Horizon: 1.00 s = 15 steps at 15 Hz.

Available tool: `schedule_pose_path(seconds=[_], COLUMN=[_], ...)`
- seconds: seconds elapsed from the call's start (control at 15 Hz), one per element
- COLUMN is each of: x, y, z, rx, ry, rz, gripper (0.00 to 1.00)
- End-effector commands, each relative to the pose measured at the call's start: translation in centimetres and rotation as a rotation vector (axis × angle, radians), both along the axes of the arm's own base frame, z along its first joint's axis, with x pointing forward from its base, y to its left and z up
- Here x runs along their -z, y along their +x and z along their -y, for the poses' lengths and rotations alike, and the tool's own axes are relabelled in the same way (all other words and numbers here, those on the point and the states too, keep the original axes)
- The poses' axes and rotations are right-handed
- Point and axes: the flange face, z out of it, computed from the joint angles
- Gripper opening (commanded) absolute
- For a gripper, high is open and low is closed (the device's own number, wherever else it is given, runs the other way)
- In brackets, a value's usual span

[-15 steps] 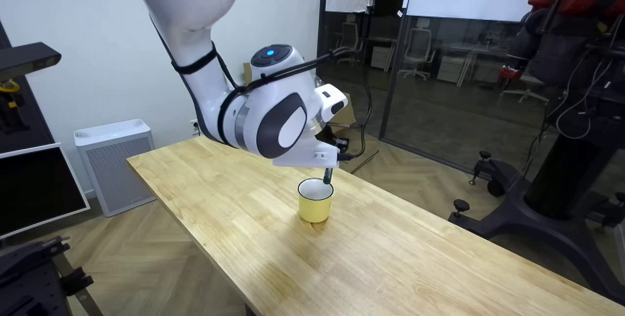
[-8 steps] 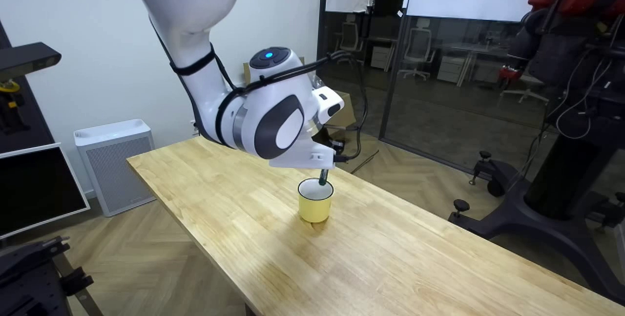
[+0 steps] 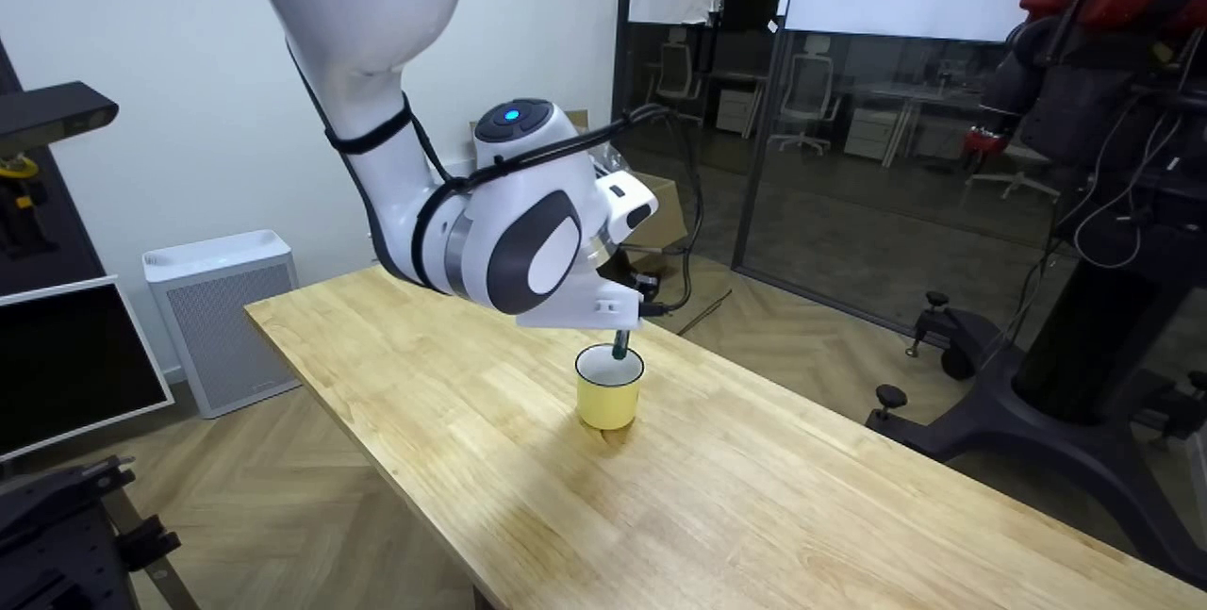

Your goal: Put the marker in the cup

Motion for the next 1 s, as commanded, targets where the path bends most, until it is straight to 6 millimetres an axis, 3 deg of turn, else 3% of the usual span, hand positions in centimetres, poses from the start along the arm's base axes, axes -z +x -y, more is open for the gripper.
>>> schedule_pose_path(seconds=[0.0,0.73,0.8,0.93], x=[0.22,0.23,0.29,0.40], y=[0.25,0.66,0.66,0.64], z=[-0.59,-0.98,-0.96,-1.02], rx=[-0.007,-0.044,-0.046,-0.049], ry=[0.012,0.010,0.007,0.007], rz=[0.037,0.060,0.059,0.057], gripper=[0.05,0.05,0.46,0.51])
